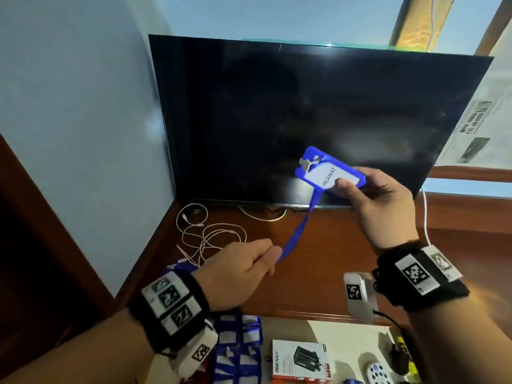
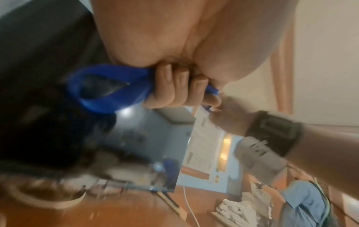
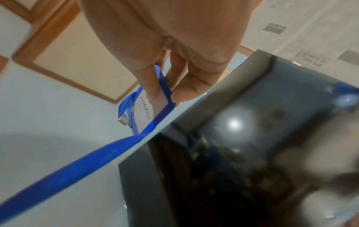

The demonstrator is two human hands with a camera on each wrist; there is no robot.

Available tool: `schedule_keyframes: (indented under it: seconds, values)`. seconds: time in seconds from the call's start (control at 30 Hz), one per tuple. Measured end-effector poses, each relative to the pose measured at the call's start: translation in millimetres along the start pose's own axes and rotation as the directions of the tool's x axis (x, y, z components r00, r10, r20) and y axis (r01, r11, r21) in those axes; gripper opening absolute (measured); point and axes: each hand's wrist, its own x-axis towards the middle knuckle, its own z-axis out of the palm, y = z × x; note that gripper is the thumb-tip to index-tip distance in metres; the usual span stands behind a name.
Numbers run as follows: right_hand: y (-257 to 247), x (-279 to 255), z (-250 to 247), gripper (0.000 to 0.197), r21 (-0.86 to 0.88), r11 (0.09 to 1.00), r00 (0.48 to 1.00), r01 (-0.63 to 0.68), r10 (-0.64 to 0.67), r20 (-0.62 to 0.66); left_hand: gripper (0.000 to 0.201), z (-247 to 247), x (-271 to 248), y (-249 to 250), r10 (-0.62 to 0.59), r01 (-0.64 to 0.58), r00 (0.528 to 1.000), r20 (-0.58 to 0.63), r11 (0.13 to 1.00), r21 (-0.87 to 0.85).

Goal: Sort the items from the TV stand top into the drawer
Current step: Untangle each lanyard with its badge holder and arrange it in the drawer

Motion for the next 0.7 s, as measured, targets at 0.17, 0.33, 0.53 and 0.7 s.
schedule_keyframes:
  seconds: [0.17,0.33,0.53,0.7]
  values:
    - [48,-22,14,0.016,-0.306,0.951,0.957,-0.039,0.123,0.262,0.033,-28,-14,54,0.359,-0.304,0.930,-0.080,0.873,0.381]
    - [35,-76,41,0.016,-0.168,0.967,0.729,0.194,-0.027,0.684,0.032,-64,19,67,0.432,-0.333,0.890,-0.143,0.833,0.442]
    - [-21,-79,33,0.013,0.138,0.986,0.787,-0.091,-0.014,0.617,0.030,-98,72,-8,-0.078,0.116,0.988,-0.135,0.947,0.300]
    - [-34,-57,27,0.018,0.281,0.941,0.930,-0.188,0.079,0.360,0.024,-53,52,-46,-0.177,0.181,0.982,0.068,0.983,-0.046]
